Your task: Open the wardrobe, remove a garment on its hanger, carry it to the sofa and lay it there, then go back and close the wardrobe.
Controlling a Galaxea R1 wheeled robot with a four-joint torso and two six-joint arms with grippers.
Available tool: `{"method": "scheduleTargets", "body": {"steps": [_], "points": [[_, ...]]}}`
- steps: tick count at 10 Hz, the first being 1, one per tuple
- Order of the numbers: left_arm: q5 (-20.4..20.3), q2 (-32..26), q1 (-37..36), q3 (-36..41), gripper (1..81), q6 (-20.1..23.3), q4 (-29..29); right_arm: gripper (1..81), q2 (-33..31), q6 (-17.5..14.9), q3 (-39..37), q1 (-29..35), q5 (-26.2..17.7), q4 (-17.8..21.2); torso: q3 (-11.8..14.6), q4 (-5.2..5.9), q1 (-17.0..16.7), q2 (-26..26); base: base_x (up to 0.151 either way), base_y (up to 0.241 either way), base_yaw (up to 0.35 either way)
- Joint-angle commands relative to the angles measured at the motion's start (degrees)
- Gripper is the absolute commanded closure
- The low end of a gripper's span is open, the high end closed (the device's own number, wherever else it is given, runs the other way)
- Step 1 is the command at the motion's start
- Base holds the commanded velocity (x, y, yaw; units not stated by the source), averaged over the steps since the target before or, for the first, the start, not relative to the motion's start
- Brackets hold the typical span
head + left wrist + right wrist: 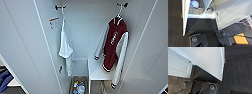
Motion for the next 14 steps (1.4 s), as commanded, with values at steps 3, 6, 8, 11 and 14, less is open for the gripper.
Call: {"method": "scheduleTargets", "body": {"steps": [3, 6, 8, 11, 14], "points": [[3.66, 15.74, 3.72, -21.67, 1.0, -3.18, -0.73, 1.0, 14.28, 2.68, -14.44, -10.67, -1.22, 4.16, 0.00, 0.00, -0.02, 0.00, 0.000, 0.000, 0.000], [8.05, 20.85, 3.81, -26.96, 1.0, -3.35, -0.74, 1.0, 18.76, 2.07, -19.37, -16.82, 4.58, 4.07, 0.00, 0.00, -0.04, 0.00, 0.000, 0.000, 0.000], [9.99, 23.83, 4.25, -30.20, 1.0, -3.27, -0.65, 1.0, 23.15, 1.72, -23.31, -20.52, 7.23, 3.81, 0.02, 0.00, -0.06, -0.04, 0.000, 0.000, 0.000], [10.26, 30.68, 6.36, -40.47, 1.0, -3.27, -0.56, 1.0, 32.64, 1.54, -33.77, -25.00, 9.69, 1.00, 0.06, 0.00, -0.13, -0.09, 0.000, 0.000, 0.000], [12.02, 37.11, 7.41, -48.40, 1.0, -3.18, 0.14, 1.0, 39.42, 1.45, -40.02, -28.34, 9.77, -0.49, 0.06, 0.00, -0.15, -0.11, 0.000, 0.000, 0.000]]}}
